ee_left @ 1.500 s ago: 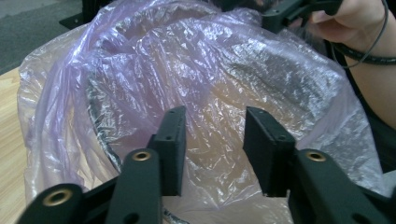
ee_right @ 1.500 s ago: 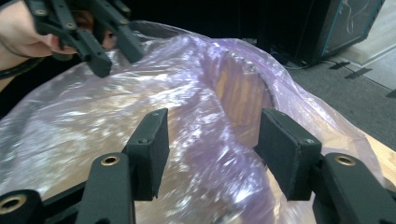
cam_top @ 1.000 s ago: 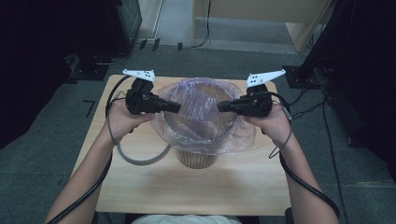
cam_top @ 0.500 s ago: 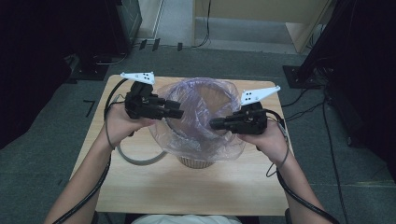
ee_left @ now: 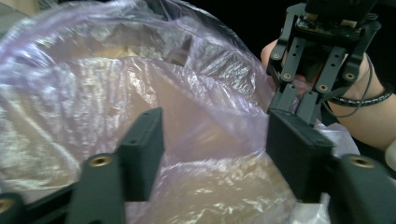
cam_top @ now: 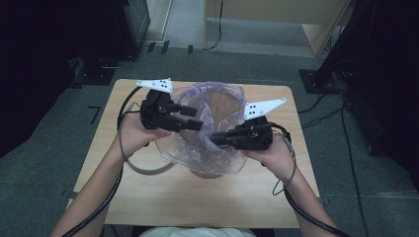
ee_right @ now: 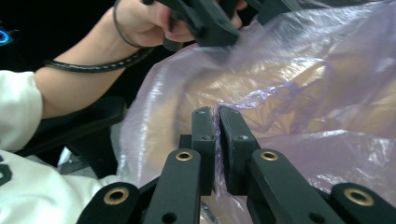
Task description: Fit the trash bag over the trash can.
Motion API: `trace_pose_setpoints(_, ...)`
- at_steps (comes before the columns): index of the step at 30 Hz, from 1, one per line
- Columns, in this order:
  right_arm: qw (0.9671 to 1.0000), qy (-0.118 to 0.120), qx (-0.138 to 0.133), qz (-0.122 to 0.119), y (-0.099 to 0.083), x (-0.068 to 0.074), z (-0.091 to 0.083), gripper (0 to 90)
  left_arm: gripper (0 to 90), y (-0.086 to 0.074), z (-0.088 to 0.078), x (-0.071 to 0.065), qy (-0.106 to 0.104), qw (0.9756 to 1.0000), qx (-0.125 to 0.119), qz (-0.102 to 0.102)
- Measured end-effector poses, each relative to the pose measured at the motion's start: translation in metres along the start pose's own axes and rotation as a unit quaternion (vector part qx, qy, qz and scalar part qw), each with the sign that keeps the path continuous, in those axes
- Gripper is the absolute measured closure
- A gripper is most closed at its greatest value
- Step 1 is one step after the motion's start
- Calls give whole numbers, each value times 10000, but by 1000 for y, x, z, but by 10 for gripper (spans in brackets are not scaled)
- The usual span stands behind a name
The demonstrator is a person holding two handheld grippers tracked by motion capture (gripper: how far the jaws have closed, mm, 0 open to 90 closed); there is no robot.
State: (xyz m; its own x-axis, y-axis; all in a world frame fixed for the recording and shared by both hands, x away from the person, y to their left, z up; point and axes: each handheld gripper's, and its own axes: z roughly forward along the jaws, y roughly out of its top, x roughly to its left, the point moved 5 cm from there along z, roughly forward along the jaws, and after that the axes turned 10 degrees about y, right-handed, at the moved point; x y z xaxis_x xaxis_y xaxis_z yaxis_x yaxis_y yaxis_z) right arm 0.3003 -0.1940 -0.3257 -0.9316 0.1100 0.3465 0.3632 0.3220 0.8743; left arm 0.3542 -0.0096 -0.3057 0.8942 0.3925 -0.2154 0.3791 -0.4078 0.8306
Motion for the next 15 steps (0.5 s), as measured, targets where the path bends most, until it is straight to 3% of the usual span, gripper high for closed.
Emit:
trace_pose_setpoints(5,10000,-64,4,-16,-1,1,1,739,768,-3,0,-4,60,9998,165,99)
trace_pose_setpoints(7,9999,-147,-37,16,-1,-1,-3,683,846,-4,-2,-4,83,9998,160,98)
trace_pose_setpoints(10,9995,-279,-137,15,-2,-3,-12,638,899,-5,-9,-2,109,9999,33,64)
trace_pose_setpoints(15,9978,-620,-224,-26,-4,-8,-30,565,900,-8,-22,1,139,9998,-161,-51)
